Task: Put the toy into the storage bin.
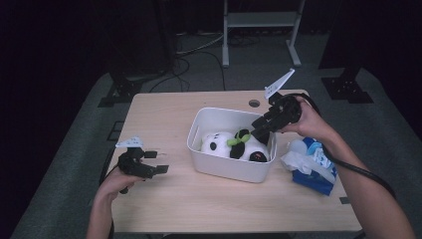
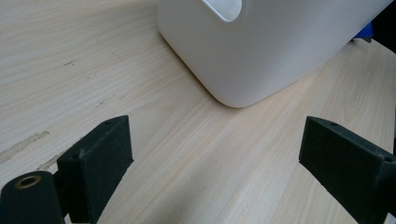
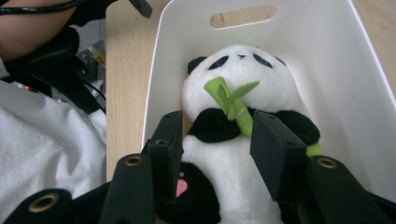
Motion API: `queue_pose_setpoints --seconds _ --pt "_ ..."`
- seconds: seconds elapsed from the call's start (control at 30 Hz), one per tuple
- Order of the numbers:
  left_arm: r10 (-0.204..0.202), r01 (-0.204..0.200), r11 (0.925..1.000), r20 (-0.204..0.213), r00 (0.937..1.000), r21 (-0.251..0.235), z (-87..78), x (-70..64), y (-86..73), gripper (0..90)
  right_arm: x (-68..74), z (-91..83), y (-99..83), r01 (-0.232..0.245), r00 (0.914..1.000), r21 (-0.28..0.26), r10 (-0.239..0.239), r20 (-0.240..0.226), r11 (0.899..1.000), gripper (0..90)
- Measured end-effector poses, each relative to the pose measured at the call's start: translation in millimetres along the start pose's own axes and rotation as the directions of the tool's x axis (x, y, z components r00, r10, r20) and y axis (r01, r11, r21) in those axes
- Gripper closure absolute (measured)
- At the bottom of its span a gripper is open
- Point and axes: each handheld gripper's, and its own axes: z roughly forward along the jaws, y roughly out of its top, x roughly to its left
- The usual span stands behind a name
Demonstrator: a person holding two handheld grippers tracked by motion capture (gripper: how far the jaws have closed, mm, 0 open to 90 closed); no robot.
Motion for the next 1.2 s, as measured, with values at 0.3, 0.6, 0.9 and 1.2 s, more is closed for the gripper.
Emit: queue_pose_setpoints --seconds 0.3,0.6,0.9,1.2 --pt "0.003 -0.003 1.0000 -0.004 1.0000 -0.006 -0.5 -0.8 0.4 8.4 1.0 -11.0 -14.1 -0.020 0.9997 -0.026 0.021 0.016 0.999 53.0" --pt "0.005 -0.005 0.9999 -0.007 1.0000 -0.010 -2.3 -1.2 0.6 8.4 2.9 -16.3 -28.1 -0.045 0.9986 -0.045 0.046 0.026 0.998 52.6" --pt "0.009 -0.010 0.9999 -0.004 0.9999 -0.011 -2.6 -1.9 1.2 8.4 4.3 -24.6 -45.4 -0.071 0.9962 -0.063 0.074 0.044 0.995 52.4" --pt "0.009 -0.009 0.9999 -0.002 1.0000 -0.006 -0.9 -2.5 1.3 8.4 3.2 -28.5 -64.3 -0.099 0.9932 -0.085 0.104 0.053 0.991 52.2"
